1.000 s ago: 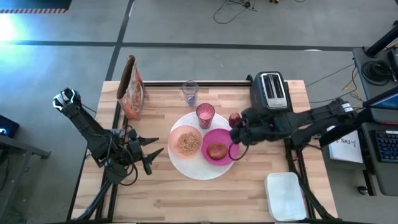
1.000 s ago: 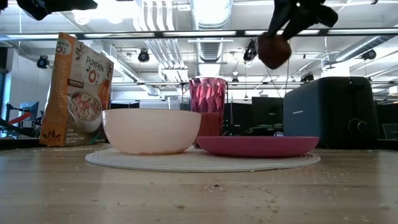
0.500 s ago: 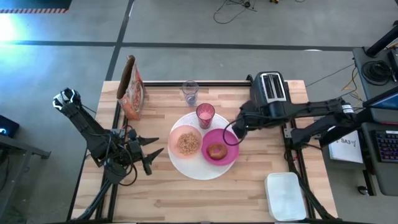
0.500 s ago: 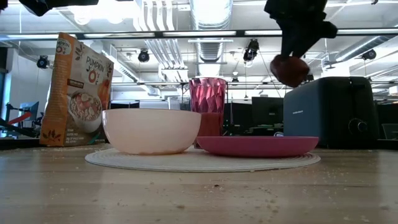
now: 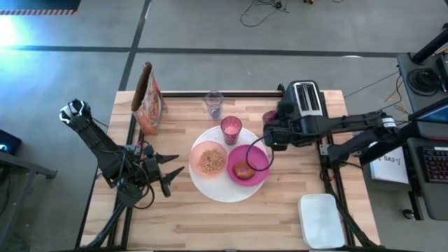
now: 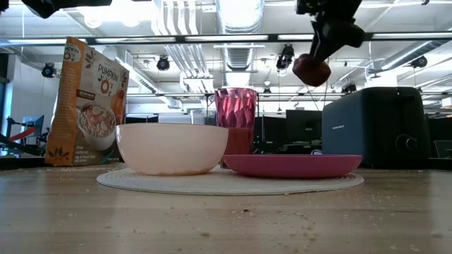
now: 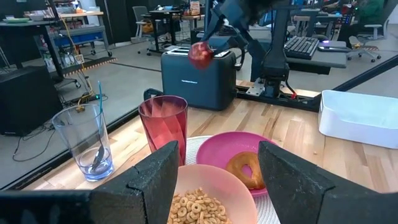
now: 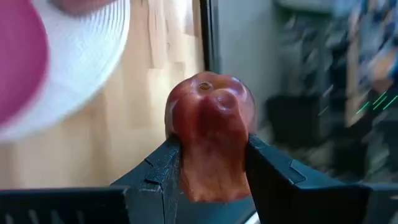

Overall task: Arrange a breakfast setting
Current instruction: Put the red apple on the white table mat to the right of the red cup

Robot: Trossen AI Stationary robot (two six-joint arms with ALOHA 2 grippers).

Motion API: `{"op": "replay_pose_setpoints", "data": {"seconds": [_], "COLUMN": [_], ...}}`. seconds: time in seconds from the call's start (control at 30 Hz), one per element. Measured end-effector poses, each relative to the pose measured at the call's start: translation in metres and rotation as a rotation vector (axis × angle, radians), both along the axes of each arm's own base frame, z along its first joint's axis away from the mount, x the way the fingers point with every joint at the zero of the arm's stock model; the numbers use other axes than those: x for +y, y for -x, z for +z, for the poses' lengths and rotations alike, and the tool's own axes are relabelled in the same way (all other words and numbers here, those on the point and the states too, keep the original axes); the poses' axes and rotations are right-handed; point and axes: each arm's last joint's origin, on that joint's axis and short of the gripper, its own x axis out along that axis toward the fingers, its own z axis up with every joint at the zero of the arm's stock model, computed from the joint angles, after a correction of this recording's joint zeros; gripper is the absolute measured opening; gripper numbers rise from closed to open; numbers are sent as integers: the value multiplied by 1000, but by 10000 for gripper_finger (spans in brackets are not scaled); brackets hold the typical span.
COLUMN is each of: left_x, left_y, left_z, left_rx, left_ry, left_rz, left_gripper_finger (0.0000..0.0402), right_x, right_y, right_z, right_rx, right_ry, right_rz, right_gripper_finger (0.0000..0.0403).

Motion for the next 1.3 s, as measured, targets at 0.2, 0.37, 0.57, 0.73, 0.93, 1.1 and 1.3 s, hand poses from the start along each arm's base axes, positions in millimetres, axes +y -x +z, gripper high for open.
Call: {"op": "replay_pose_setpoints", "data": {"seconds": [0.2, 0.37, 0.57, 0.73, 0.93, 1.1, 1.3], "left_x": [0, 1, 1, 1, 1, 2, 2], "left_y": [0, 0, 1, 1, 1, 1, 1], "left_z": [-1, -1, -2, -3, -3, -3, -4], "left_rx": [7, 11, 22, 28, 29, 30, 31], "left_ry": [-8, -12, -25, -32, -34, -34, -36], "left_rz": [-1, -1, -1, 0, 0, 0, -1], "left_gripper_finger": [204, 204, 204, 204, 204, 204, 204], "right_x": [0, -4, -5, -1, 10, 21, 32], "right_y": [-12, -27, -40, -51, -62, -69, -78], "right_z": [-13, -30, -47, -64, -85, -105, -132], "right_rx": [422, 787, 993, 1045, 1053, 1033, 1123], "right_ry": [214, 477, 594, 644, 649, 656, 781], "right_rz": [323, 417, 439, 419, 435, 431, 434], "right_gripper_finger": [137, 137, 137, 137, 137, 137, 137]}}
